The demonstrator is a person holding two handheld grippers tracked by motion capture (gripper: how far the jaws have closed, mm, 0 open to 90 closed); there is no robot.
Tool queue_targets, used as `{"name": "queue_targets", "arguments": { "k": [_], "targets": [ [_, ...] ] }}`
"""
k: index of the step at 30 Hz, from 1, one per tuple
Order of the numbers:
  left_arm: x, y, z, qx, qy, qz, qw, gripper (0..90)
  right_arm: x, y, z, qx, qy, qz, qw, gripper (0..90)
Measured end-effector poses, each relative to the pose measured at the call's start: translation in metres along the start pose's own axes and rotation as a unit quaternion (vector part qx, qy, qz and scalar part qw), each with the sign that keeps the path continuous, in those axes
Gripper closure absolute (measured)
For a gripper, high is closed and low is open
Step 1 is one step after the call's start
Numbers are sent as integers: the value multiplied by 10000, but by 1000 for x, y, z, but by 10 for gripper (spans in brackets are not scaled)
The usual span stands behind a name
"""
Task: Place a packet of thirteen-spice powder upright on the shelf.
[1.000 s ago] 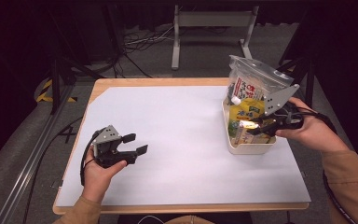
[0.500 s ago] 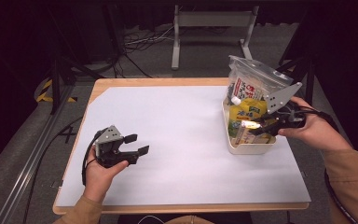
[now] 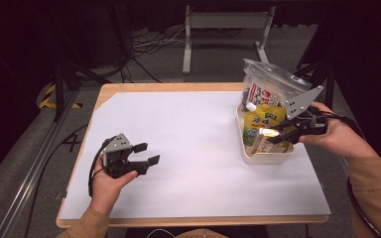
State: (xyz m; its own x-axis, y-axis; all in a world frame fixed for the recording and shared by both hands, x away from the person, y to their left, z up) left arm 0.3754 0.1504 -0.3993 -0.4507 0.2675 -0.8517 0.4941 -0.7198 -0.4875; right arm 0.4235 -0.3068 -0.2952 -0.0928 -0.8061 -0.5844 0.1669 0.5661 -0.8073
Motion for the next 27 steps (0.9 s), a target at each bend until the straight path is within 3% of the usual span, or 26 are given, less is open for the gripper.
{"name": "queue_targets", "arguments": {
  "k": [8,19,27],
  "targets": [
    [0,2,1,35,35,-14,10000,324,7,17,0,89,-90,-328,9994,675],
    [-1,4,0,50,64,-30,10000,324,16,23,-2,225,-91,-422,9988,671],
    [-1,4,1,84,35,-36,10000,323,23,34,-2,313,-99,-807,9962,650]
  ]
}}
Point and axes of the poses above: each handheld gripper's, and its own axes: y roughly forward along the jaws, x roughly out of its underside, z roughly to its right, the point moved 3 cm from there along y, roughly forward along the jaws, and after that the axes turned 1 degree about -y, right-handed, at the moved point
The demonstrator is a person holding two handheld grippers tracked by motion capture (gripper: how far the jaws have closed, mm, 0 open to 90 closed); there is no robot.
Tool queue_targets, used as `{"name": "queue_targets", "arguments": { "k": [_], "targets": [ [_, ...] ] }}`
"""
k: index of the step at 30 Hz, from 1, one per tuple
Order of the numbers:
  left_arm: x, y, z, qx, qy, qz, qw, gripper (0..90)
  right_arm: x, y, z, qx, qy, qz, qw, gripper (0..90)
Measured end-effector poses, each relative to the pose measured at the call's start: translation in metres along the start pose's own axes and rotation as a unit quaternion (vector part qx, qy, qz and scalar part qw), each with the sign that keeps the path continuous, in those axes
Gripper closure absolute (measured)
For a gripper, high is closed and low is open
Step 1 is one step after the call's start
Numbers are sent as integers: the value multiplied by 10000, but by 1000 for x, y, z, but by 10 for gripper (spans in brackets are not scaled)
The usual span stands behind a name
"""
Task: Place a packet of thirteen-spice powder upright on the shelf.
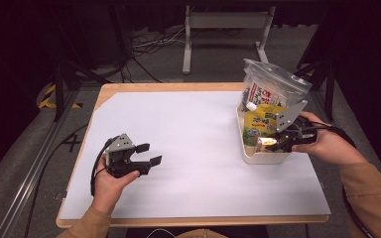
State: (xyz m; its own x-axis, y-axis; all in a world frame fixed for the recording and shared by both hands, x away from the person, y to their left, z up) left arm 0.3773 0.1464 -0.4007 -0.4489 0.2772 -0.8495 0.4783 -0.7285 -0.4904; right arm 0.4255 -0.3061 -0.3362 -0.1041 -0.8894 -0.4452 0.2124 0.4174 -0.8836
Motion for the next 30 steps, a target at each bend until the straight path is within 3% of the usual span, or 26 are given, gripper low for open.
{"name": "queue_targets", "arguments": {
  "k": [9,13,18,23,30],
  "targets": [
    [0,0,0,-10,5,-2,10000,322,5,0,1,66,86,-62,9999,640],
    [0,-2,1,-7,-13,31,10000,318,6,-2,0,68,180,132,9997,608],
    [-3,-8,6,-38,113,96,9999,301,5,-10,-3,233,284,456,9983,530],
    [0,-15,8,-69,157,122,9998,297,1,-22,-10,566,513,995,9921,434],
    [6,-28,8,-108,150,169,9997,289,0,-33,-22,950,850,1352,9826,340]
  ]
}}
Point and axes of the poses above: each handheld gripper's, and its own axes: y roughly forward along the jaws, x roughly out of its underside, z roughly to its right, the point moved 3 cm from there along y, roughly forward along the jaws, and after that the axes turned 1 degree about -y, right-handed, at the moved point
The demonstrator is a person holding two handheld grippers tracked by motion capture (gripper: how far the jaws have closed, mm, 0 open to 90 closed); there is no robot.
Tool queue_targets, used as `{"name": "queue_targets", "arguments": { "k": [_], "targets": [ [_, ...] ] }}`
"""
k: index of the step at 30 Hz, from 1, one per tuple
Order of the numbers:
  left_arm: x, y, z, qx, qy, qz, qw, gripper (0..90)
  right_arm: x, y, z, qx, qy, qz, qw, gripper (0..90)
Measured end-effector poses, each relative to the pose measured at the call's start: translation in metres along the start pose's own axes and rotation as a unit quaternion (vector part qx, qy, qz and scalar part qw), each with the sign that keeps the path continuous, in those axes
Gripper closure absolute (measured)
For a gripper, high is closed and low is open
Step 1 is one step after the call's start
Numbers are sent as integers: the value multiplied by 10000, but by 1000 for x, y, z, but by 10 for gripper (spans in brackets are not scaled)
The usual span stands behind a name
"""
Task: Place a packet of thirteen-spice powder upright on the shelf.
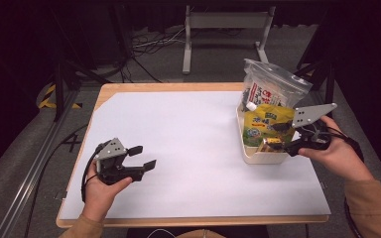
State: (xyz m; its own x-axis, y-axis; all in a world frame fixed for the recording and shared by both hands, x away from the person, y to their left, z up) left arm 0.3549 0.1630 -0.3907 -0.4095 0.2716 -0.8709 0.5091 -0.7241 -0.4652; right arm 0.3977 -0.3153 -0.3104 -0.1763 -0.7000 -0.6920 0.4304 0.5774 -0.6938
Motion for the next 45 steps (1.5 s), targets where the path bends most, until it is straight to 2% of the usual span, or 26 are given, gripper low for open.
{"name": "queue_targets", "arguments": {
  "k": [1,3,6,10,13,15,17,21,24,25,27,35,37,39,45],
  "targets": [
    [1,-2,-1,-31,36,4,10000,288,0,-1,-2,66,67,40,9999,329],
    [4,-4,-2,-21,-19,-18,10000,285,2,-4,-6,236,232,181,9993,313],
    [9,-7,-4,-42,-39,-42,10000,282,7,-8,-12,418,523,400,9970,299],
    [14,-11,-5,-93,-39,-50,9999,281,14,-12,-21,551,723,546,9944,291],
    [17,-14,-6,-105,-27,-58,9999,279,21,-16,-28,699,926,666,9910,282],
    [19,-15,-6,-106,-38,-61,9999,278,27,-19,-32,808,1110,803,9873,276],
    [21,-16,-6,-118,-47,-26,9999,274,34,-19,-36,904,1228,829,9848,265],
    [23,-19,-7,-131,-107,23,9999,271,49,-15,-43,914,1448,867,9814,257],
    [24,-20,-8,-129,-112,62,9998,267,61,-13,-45,1010,1578,916,9780,253],
    [24,-20,-8,-129,-112,62,9998,267,61,-13,-45,1010,1578,916,9780,253],
    [27,-20,-9,-147,-101,56,9998,267,68,-11,-47,1083,1678,953,9752,250],
    [30,-20,-11,-138,-58,95,9998,267,87,1,-55,1078,1873,1180,9692,246],
    [32,-19,-12,-121,-72,73,9999,267,91,5,-56,1077,1872,1180,9692,245],
    [33,-18,-13,-109,-47,37,9999,267,95,11,-58,1013,1884,988,9719,240],
    [34,-17,-13,-75,-60,-2,10000,267,98,21,-58,937,1906,893,9731,239]
  ]
}}
Point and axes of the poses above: each handheld gripper's, and its own axes: y roughly forward along the jaws, x roughly out of its underside, z roughly to its right, the point moved 3 cm from there along y, roughly forward along the jaws, and after that the axes turned 1 degree about -y, right-handed, at the moved point
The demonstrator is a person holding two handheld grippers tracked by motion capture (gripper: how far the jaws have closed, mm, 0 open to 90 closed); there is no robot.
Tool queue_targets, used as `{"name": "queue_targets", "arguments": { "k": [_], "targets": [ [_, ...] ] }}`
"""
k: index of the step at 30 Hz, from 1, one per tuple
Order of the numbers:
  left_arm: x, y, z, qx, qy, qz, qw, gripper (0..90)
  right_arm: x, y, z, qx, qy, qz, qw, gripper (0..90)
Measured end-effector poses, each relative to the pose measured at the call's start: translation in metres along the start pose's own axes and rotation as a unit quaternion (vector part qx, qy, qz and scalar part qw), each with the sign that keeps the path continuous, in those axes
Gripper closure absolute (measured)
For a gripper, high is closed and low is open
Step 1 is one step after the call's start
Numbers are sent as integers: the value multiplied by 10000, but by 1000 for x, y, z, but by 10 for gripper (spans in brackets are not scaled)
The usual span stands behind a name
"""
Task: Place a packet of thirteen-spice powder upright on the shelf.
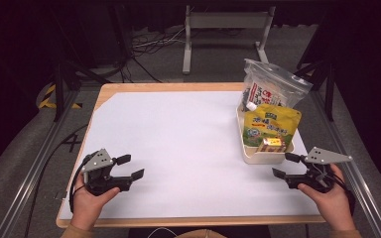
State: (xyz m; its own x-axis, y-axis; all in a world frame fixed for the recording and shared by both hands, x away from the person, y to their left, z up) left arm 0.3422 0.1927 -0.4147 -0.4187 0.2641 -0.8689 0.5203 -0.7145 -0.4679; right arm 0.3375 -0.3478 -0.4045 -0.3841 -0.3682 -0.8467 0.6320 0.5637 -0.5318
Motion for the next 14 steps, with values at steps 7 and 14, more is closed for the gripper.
{"name": "queue_targets", "arguments": {
  "k": [7,14],
  "targets": [
    [1,0,-2,-4,-82,12,10000,267,-1,-1,-2,-17,0,16,10000,233],
    [2,1,-3,-23,-96,4,10000,267,-2,1,-5,-103,-20,9,9999,242]
  ]
}}
Point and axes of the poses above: each handheld gripper's, and its own axes: y roughly forward along the jaws, x roughly out of its underside, z roughly to its right, the point moved 3 cm from there along y, roughly forward along the jaws, and after that the axes turned 1 degree about -y, right-handed, at the moved point
